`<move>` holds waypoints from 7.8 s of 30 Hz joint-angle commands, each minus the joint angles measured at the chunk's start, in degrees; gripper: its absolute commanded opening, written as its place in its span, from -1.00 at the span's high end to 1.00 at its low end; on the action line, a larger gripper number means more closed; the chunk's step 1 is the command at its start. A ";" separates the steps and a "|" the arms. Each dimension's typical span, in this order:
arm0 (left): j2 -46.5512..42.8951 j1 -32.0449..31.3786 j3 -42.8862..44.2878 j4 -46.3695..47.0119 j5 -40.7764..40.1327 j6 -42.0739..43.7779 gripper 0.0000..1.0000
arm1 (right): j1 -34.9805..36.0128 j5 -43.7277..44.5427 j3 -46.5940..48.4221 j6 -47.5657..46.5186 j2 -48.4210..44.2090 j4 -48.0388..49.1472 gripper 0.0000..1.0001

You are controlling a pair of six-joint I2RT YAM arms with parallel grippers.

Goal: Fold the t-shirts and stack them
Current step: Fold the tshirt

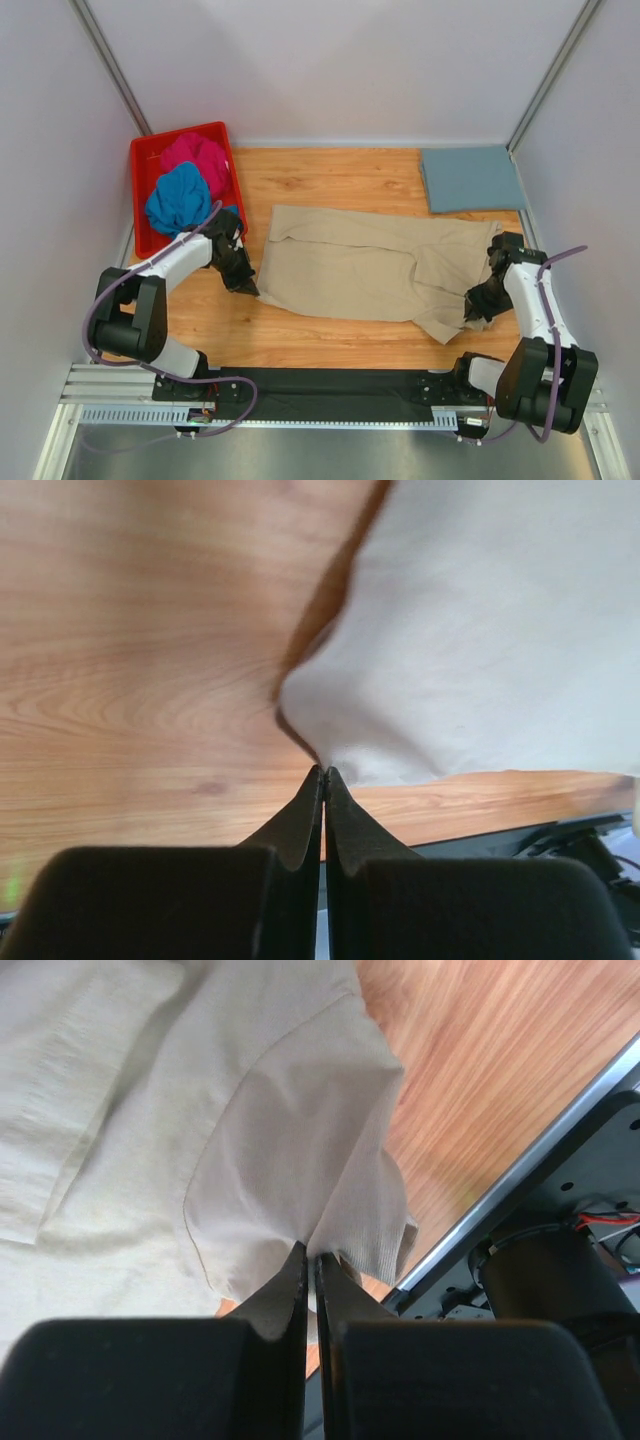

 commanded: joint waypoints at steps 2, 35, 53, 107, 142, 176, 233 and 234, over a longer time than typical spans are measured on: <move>0.69 -0.04 8.70 -2.87 -1.13 -0.46 1.00 | 0.25 4.47 7.96 -3.04 2.22 -1.77 0.99; 31.38 0.67 43.09 -10.96 -10.63 1.65 1.00 | 0.34 -0.27 34.07 -13.94 36.50 8.68 0.99; 22.33 -1.87 44.14 -11.05 -11.33 4.54 0.10 | 0.25 -1.23 41.63 -13.86 42.83 3.24 0.92; 23.92 -10.93 29.38 -14.56 -16.78 12.19 0.08 | -5.47 11.69 26.69 -19.34 22.72 12.73 -0.06; 2.91 -11.73 30.26 -10.61 -4.91 6.92 0.13 | 18.35 6.76 65.19 -3.14 58.48 -10.65 0.14; 5.19 -11.73 31.13 -12.10 -6.67 9.20 0.18 | 19.14 7.91 64.14 -1.81 63.22 -2.84 0.45; 11.78 -11.90 36.23 -12.19 -8.43 9.47 0.14 | 19.51 4.39 52.01 -19.93 43.11 11.67 -0.04; 12.13 -11.90 35.97 -12.19 -8.34 9.56 0.14 | 18.37 2.47 50.88 -19.49 42.14 11.76 -0.04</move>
